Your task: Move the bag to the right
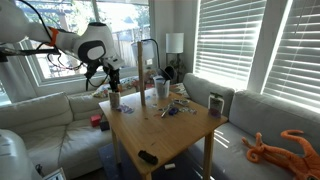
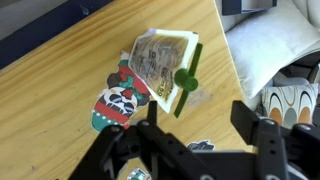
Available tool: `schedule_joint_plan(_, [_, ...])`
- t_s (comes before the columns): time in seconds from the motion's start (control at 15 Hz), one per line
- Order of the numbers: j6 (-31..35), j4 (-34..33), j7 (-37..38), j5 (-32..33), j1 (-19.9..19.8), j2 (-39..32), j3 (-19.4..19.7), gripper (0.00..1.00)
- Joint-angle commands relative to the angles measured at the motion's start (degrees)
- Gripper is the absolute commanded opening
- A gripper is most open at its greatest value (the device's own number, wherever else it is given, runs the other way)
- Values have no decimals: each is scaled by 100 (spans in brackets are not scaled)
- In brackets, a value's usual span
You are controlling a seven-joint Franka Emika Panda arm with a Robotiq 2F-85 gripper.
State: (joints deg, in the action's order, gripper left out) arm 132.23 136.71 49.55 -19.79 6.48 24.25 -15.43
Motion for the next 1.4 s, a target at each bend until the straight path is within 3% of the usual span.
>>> schedule_joint_plan(0.0, [-223, -232, 255, -26, 69, -256, 5, 46])
schedule_joint_plan(0.4, [-624, -347, 591, 151, 45, -407, -33, 5])
schedule_joint_plan(0.47, [-756, -360, 669, 209, 37, -386, -43, 1])
schedule_joint_plan(0.93, [-1908, 30, 1421, 1055, -26, 597, -126, 1])
schedule_joint_plan(1.13, [-2199, 471, 1915, 1002, -106, 1329, -35, 1])
schedule_joint_plan(1.27, [-2011, 954, 2075, 686, -80, 1944, 131, 1])
schedule_joint_plan(1.33, [-2141, 375, 1867, 902, -113, 1151, 3, 2])
